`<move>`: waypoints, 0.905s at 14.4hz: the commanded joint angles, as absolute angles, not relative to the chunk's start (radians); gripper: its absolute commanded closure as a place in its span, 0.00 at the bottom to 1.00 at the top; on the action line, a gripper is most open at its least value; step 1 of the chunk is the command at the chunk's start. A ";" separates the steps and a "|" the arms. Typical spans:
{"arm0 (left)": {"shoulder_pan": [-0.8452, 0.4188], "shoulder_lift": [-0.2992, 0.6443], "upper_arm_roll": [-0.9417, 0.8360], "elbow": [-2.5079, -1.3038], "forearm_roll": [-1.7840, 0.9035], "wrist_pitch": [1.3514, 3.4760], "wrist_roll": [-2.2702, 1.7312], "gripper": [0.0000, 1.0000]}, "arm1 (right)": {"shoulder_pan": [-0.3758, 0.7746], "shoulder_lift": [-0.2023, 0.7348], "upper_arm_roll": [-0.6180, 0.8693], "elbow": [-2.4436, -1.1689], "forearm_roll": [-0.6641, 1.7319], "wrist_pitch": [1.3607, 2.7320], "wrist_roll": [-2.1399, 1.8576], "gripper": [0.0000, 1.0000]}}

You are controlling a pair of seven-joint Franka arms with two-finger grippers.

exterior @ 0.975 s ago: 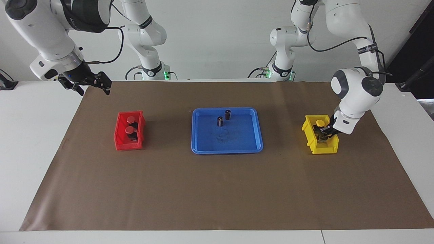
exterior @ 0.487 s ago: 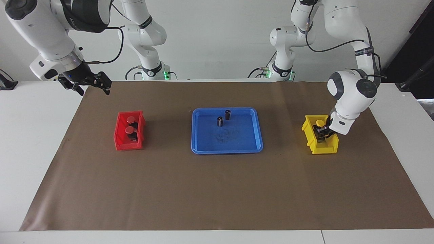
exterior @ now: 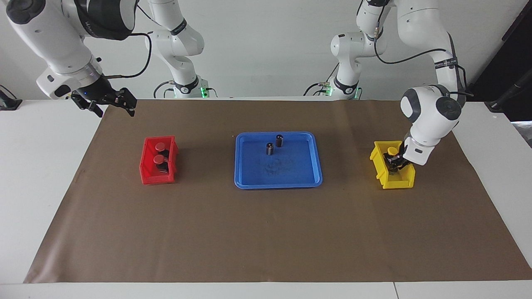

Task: Sort red and yellow buttons by color
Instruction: 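Lower and release the yellow button into the yellow bin with the left gripper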

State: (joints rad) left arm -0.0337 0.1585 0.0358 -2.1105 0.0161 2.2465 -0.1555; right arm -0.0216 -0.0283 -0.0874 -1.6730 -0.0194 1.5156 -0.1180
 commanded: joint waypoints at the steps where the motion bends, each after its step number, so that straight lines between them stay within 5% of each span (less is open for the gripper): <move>1: -0.041 0.141 0.037 -2.140 0.034 2.270 -0.178 0.86 | -0.029 -0.041 -0.081 -1.684 -0.015 1.520 -0.109 0.00; 13: -0.041 0.141 0.037 -2.140 0.031 2.269 -0.178 0.67 | -0.029 -0.041 -0.081 -1.684 -0.015 1.520 -0.109 0.00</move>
State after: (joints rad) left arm -0.0338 0.1585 0.0356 -2.1106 0.0161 2.2466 -0.1561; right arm -0.0216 -0.0284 -0.0874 -1.6730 -0.0194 1.5156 -0.1180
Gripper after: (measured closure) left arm 0.643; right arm 0.000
